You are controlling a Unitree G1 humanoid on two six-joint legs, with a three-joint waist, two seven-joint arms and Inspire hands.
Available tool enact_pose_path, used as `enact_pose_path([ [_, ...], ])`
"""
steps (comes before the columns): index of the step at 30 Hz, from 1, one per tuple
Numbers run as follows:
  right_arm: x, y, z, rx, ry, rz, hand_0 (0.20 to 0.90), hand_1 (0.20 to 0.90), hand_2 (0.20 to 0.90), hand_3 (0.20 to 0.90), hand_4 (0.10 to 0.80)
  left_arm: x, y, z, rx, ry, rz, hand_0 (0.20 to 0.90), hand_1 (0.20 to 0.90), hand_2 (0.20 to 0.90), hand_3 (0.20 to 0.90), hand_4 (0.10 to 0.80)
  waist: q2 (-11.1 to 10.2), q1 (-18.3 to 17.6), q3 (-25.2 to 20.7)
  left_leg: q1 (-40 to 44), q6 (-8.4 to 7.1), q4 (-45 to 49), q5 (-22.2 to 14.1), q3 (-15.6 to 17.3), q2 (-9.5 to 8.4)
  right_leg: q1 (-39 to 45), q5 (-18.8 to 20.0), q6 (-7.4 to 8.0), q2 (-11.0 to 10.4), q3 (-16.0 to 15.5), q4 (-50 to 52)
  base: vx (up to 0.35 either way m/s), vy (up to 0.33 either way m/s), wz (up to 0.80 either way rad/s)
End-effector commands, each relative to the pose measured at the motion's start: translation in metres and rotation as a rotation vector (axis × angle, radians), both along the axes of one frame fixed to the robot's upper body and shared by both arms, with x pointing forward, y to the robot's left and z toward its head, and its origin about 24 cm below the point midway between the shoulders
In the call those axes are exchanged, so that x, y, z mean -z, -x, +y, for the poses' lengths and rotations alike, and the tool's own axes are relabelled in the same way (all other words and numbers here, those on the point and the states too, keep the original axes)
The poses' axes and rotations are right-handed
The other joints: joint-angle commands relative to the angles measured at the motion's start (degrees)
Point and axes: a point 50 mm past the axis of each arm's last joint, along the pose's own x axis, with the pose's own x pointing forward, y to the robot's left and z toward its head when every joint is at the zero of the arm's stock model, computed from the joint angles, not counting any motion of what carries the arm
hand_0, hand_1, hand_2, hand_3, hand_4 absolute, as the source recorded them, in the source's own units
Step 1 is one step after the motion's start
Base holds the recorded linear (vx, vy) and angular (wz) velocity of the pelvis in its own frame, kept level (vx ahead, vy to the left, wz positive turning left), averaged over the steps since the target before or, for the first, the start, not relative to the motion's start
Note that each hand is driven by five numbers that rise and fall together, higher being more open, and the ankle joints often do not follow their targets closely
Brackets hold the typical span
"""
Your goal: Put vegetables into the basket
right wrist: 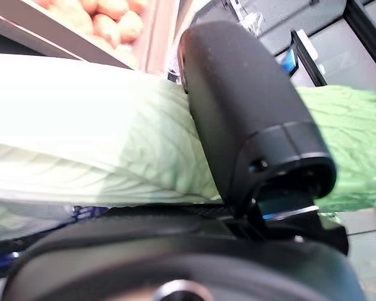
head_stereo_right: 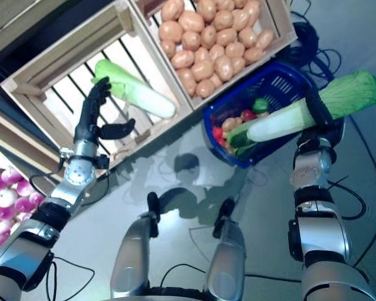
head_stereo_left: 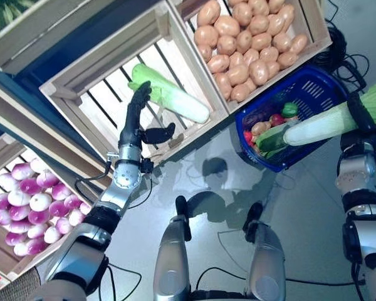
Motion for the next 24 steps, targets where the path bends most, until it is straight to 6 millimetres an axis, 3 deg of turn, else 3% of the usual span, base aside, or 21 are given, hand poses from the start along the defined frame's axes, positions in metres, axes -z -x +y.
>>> enact_pose_path([
  [1, -0.096, 0.004, -0.010, 0.081, 0.223, -0.291, 0.300, 0.300, 0.300, 0.300, 0.400, -0.086, 0.006, -0.003, 0.052, 0.074, -0.377, 0.900, 0.900, 0.900, 0.900, 0.800, -0.17, 0.11, -0.61, -0.45, -2.41, 5.50, -7.59, -2.15, 0.98, -1.00, -5.48, -1.41, -0.41, 2.17, 7.76, -0.063, 0.017, 0.02],
  [5, -0.117, -0.002, -0.001, 0.035, 0.303, -0.288, 0.300, 0.300, 0.300, 0.300, 0.400, -0.101, 0.008, -0.011, 0.087, 0.087, -0.439, 0.900, 0.900, 0.900, 0.900, 0.800, 0.22, 0.06, -0.28, -6.11, -2.07, 11.67, -10.37, -2.39, 1.95, -6.99, -7.83, -1.76, -1.51, 3.66, 14.15, -0.044, 0.001, 0.01],
  [10, -0.130, -0.008, 0.006, -0.007, 0.349, -0.287, 0.300, 0.300, 0.300, 0.300, 0.400, -0.105, 0.009, -0.014, 0.098, 0.102, -0.456, 0.900, 0.900, 0.900, 0.900, 0.800, 0.75, 0.37, -0.27, -10.49, -1.77, 16.72, -12.46, -3.54, 2.75, -11.77, -9.85, -2.35, -1.85, 4.87, 19.44, -0.013, -0.010, 0.04],
  [11, -0.131, -0.009, 0.008, -0.016, 0.358, -0.267, 0.627, 0.627, 0.627, 0.627, 0.618, -0.104, 0.010, -0.014, 0.098, 0.106, -0.454, 0.900, 0.900, 0.900, 0.900, 0.800, 0.82, 0.54, -0.27, -11.43, -1.77, 18.06, -12.86, -3.79, 2.76, -12.58, -10.24, -2.50, -1.99, 4.98, 20.56, 0.000, 0.000, 0.00],
  [12, -0.132, -0.010, 0.009, -0.008, 0.363, -0.256, 0.900, 0.900, 0.900, 0.900, 0.800, -0.104, 0.010, -0.014, 0.098, 0.107, -0.453, 0.900, 0.900, 0.900, 0.900, 0.800, 0.91, 0.61, -0.27, -12.09, -1.64, 19.00, -13.23, -3.94, 2.80, -13.26, -10.58, -2.62, -2.05, 5.11, 21.43, 0.015, -0.026, 0.05],
  [24, -0.129, -0.011, 0.006, -0.004, 0.385, -0.205, 0.900, 0.900, 0.900, 0.900, 0.800, -0.102, 0.012, -0.003, 0.044, 0.044, -0.458, 0.900, 0.900, 0.900, 0.900, 0.800, 1.16, 1.06, -0.28, -11.79, -1.19, 20.18, -13.53, -4.23, 3.27, -13.53, -10.96, -2.60, -2.07, 5.51, 22.97, 0.017, -0.003, 0.02],
])
